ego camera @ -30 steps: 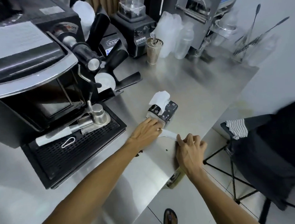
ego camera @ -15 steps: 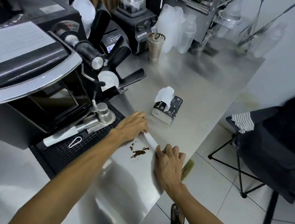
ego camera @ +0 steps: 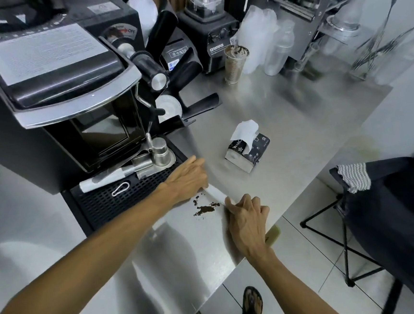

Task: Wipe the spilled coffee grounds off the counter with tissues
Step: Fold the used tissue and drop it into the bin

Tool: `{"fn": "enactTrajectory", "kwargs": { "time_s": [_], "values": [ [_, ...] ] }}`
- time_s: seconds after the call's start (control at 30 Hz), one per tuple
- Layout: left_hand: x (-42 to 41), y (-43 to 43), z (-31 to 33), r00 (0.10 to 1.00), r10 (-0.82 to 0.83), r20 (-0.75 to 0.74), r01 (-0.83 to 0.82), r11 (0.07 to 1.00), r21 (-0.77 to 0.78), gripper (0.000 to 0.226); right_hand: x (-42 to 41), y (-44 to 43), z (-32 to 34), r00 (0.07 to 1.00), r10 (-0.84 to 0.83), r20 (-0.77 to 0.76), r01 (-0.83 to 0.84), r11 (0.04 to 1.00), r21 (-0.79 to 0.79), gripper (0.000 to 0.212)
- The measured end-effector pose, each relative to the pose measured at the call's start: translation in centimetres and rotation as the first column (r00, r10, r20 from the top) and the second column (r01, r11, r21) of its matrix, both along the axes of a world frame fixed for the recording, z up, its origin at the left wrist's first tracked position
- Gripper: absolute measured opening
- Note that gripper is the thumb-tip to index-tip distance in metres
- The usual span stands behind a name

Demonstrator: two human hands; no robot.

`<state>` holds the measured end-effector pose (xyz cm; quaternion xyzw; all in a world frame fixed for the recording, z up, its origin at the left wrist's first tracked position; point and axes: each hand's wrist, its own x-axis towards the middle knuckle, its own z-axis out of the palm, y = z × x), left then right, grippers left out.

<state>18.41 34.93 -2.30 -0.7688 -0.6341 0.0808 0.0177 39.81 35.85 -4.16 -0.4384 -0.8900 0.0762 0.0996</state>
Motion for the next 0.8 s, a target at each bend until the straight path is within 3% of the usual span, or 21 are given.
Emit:
{"fn": "enactTrajectory", "kwargs": {
  "time_s": [0.17,0.37,0.57,0.7,0.8],
  "values": [
    [0.1,-0.5,0.9,0.999,0.041,-0.023,-0.040,0.998,0.049,0.020,-0.3,0.4,2.1,0.977,-0.032,-0.212,0.037,0.999,0.019,0.054],
    [2.8,-0.1,1.2,0.990,0.091,-0.104,-0.088,0.996,0.032,0.026,0.8,2.7,-0.6,0.996,-0.070,0.049,0.064,0.993,0.102,0.041],
    [2.6,-1.5,1.7,0.992,0.033,-0.121,-0.034,0.999,-0.010,0.030,-0.4,-2.6,0.1,0.989,-0.125,0.077,0.125,0.992,0.004,0.049],
    [2.6,-2.8,2.1,0.977,0.051,-0.207,-0.065,0.996,-0.061,0.026,-1.7,-4.6,0.3,0.981,-0.148,0.121,0.154,0.987,-0.040,0.041],
    [2.9,-3.9,2.3,0.968,0.092,-0.233,-0.113,0.991,-0.077,0.021,-2.2,-4.8,0.5,0.984,-0.122,0.127,0.129,0.990,-0.050,0.055]
  ]
}}
